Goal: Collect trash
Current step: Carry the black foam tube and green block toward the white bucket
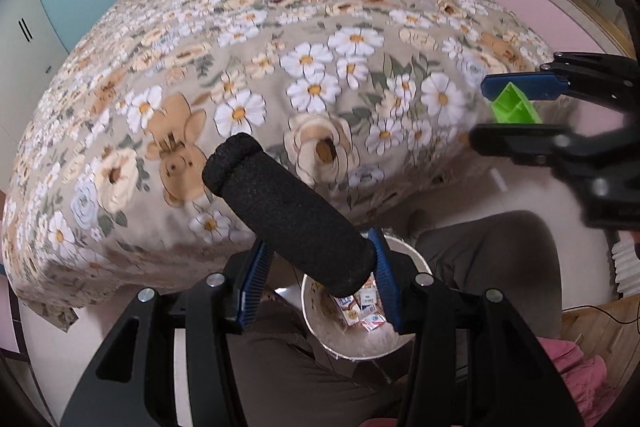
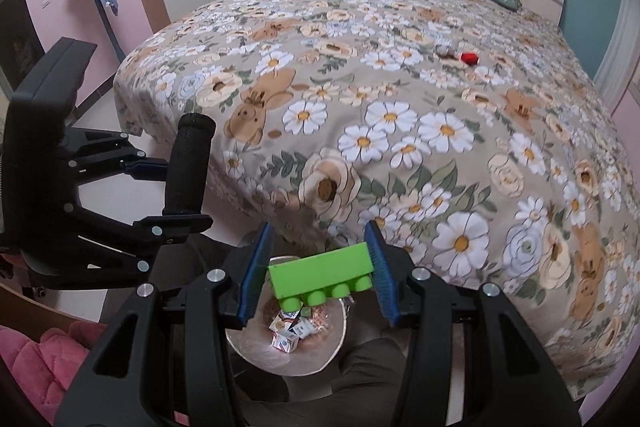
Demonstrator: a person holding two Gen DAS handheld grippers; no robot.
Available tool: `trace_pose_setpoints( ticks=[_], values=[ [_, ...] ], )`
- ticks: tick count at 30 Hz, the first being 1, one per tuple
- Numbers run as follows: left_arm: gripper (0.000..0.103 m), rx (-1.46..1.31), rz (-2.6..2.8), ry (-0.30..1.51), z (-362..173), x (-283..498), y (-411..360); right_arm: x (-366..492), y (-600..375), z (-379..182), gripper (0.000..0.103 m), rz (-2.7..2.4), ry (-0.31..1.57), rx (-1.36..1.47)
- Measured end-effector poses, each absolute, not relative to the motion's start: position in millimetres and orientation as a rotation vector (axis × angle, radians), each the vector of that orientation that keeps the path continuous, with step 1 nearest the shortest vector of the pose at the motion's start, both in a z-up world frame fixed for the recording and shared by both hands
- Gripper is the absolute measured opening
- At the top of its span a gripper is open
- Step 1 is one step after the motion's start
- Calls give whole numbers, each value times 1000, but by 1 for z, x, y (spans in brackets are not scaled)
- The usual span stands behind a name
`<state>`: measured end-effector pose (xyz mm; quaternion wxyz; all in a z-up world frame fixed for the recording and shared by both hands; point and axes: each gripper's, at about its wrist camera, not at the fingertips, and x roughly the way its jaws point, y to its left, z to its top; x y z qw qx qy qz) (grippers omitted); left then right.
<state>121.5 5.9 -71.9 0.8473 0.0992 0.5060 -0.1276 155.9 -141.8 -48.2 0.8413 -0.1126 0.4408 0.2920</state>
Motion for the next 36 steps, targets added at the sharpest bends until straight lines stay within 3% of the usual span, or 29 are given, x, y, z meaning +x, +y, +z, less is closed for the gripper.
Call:
trace_pose_setpoints(
  ticks=[36],
  values=[
    [51, 217, -265, 1307, -219, 110, 8, 135, -146, -213, 49, 568, 1169, -210]
  ],
)
